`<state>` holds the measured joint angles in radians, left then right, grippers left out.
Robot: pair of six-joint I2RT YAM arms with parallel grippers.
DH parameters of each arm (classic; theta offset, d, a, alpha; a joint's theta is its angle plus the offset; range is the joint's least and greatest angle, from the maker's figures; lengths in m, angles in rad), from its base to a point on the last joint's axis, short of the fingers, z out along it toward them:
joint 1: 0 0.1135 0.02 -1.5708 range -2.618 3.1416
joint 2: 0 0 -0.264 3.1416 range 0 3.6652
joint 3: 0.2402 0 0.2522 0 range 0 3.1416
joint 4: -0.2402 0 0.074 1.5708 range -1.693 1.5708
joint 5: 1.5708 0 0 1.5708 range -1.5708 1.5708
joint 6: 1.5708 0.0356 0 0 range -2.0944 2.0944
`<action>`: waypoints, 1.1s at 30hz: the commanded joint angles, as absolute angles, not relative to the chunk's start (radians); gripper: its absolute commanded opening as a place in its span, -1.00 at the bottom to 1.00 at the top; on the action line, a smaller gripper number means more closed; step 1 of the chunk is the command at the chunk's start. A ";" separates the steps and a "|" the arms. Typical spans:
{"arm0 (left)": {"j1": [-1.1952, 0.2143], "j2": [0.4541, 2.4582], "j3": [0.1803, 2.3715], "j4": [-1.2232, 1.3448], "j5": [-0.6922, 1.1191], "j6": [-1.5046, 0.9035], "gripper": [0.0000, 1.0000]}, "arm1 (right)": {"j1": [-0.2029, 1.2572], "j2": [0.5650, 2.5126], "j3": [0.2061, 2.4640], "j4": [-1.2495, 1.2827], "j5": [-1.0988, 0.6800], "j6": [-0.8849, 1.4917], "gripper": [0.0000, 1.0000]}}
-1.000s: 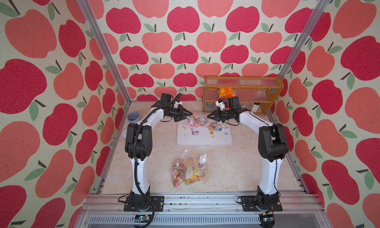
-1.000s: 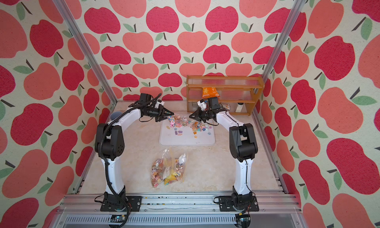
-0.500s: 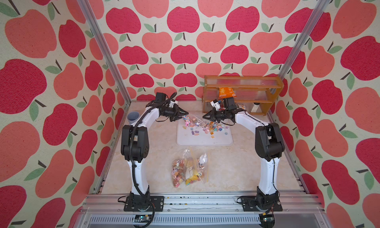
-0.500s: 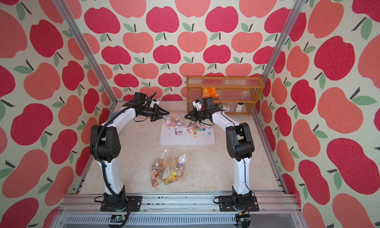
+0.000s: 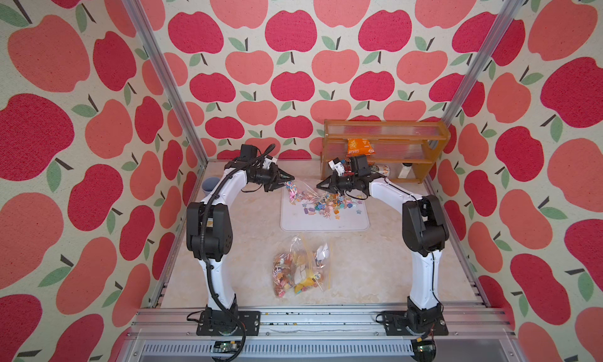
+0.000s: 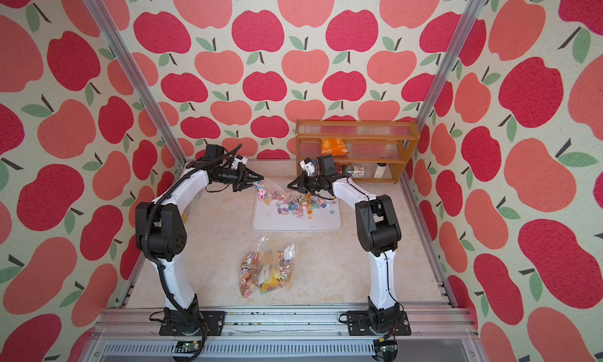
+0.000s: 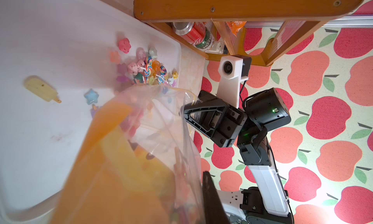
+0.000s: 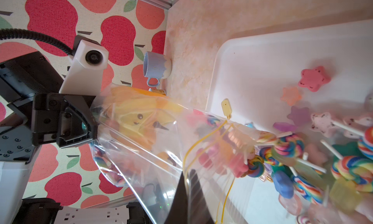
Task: Pour candies out of the ziploc bag
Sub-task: 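Pour the candies out of the ziploc bag onto the tray.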
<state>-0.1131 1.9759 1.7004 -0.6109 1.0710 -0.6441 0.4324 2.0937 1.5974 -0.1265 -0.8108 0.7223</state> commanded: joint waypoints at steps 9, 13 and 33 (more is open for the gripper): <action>-0.005 1.868 1.706 -0.623 1.112 -0.600 -0.83 | 0.389 2.083 1.494 -0.189 -0.689 0.750 -1.00; 0.012 1.854 1.706 -0.619 1.118 -0.607 -0.83 | 0.405 2.086 1.494 -0.190 -0.689 0.752 -1.00; 0.016 1.840 1.702 -0.660 1.103 -0.590 -0.81 | 0.411 2.135 1.468 -0.149 -0.687 0.791 -1.00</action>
<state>-0.0566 1.9182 1.6806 -0.6796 1.0882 -0.6167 0.4778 2.0743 1.5303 -0.0032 -0.8230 0.7815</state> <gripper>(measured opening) 0.164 0.044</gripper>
